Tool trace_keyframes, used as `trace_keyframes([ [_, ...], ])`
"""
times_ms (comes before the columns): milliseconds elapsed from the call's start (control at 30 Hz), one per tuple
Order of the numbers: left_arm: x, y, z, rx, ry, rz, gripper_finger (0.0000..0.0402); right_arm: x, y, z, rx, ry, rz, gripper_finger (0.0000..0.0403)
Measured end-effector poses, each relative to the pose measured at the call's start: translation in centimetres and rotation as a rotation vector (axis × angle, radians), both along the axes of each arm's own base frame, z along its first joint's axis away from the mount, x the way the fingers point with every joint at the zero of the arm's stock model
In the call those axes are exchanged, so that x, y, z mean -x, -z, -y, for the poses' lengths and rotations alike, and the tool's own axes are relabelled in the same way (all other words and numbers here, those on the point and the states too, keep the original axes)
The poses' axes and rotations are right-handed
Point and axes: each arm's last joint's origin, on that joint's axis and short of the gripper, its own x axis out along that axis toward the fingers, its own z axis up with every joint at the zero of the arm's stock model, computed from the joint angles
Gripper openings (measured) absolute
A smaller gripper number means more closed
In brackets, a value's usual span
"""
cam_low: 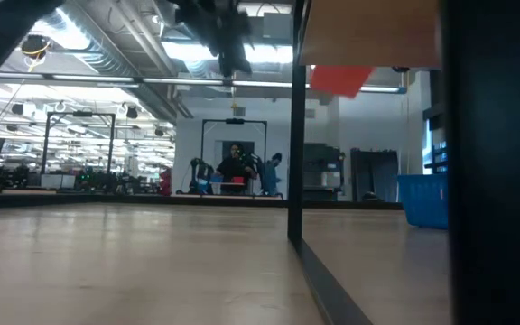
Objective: Stack baskets on shelf by color
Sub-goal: Stack the left orange basket on top of the orange basket on the shelf
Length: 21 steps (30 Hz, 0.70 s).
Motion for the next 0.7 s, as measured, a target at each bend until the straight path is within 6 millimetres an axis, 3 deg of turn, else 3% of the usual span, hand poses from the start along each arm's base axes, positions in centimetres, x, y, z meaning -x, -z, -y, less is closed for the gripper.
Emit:
trace_keyframes([
  [167, 0.6, -3.2, 3.8, -0.012, 0.041, 0.061, 0.0089, 2.6, -2.4, -3.7, -0.015, -0.074, 0.103, 0.0001],
  [300, 1.1, -5.2, 6.5, -0.062, 0.075, 0.092, 0.0089, 3.8, -3.1, -6.8, -0.074, -0.086, 0.146, 0.0001],
  [433, 1.7, -6.4, 8.2, -0.1, 0.08, 0.099, 0.0089, 3.7, -3.0, -9.8, -0.175, -0.133, 0.161, 0.0001],
  [533, 2.3, -7.0, 9.3, -0.089, 0.098, 0.092, 0.0089, 2.8, -3.3, -11.9, -0.252, -0.183, 0.266, 0.0001],
  [700, 3.3, -7.4, 11.0, -0.062, 0.13, 0.056, 0.0089, 2.1, -5.6, -14.4, -0.342, -0.227, 0.439, 0.0],
])
